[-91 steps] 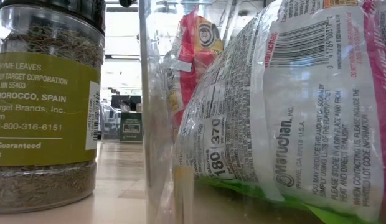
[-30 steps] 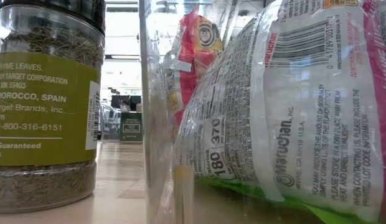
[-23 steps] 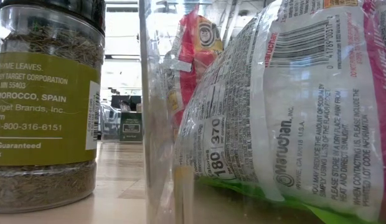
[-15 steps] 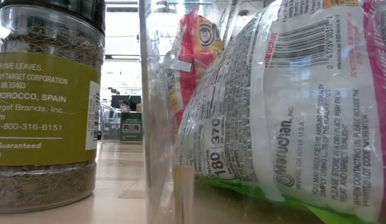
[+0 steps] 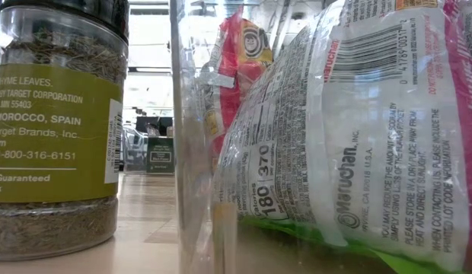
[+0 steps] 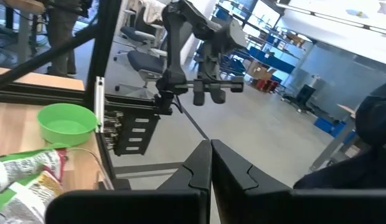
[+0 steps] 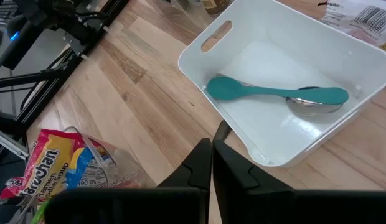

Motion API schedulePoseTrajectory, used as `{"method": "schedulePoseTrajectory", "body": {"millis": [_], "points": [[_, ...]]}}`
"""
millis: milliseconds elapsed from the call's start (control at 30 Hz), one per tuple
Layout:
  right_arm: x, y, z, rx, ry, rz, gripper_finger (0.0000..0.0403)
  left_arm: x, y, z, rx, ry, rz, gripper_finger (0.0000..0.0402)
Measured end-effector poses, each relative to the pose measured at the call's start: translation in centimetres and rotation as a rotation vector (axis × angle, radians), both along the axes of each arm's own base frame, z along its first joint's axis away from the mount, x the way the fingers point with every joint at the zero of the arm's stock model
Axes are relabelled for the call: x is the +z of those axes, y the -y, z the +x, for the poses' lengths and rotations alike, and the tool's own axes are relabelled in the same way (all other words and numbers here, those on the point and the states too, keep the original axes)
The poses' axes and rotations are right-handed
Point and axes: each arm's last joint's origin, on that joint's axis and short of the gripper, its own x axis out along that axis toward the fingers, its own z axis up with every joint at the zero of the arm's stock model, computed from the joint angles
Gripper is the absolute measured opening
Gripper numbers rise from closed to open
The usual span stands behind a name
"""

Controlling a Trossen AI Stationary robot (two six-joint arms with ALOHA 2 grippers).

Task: Pick & Place Food Item
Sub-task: Put the black seasoning bottle into the top transparent bin

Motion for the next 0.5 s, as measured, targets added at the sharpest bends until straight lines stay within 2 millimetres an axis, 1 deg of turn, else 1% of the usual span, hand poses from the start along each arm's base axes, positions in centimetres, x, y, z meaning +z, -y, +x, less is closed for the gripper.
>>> {"method": "schedulePoseTrajectory", "body": {"millis": [233, 500], "points": [[0.00, 0.00, 0.00, 0.000, 0.000, 0.000, 0.0008, 0.00, 0.15, -0.13, -0.006, 0.000, 0.000, 0.0000], [0.01, 0.00, 0.00, 0.000, 0.001, 0.000, 0.0008, 0.02, -0.36, 0.29, 0.035, 0.002, 0.002, 0.0000]]}}
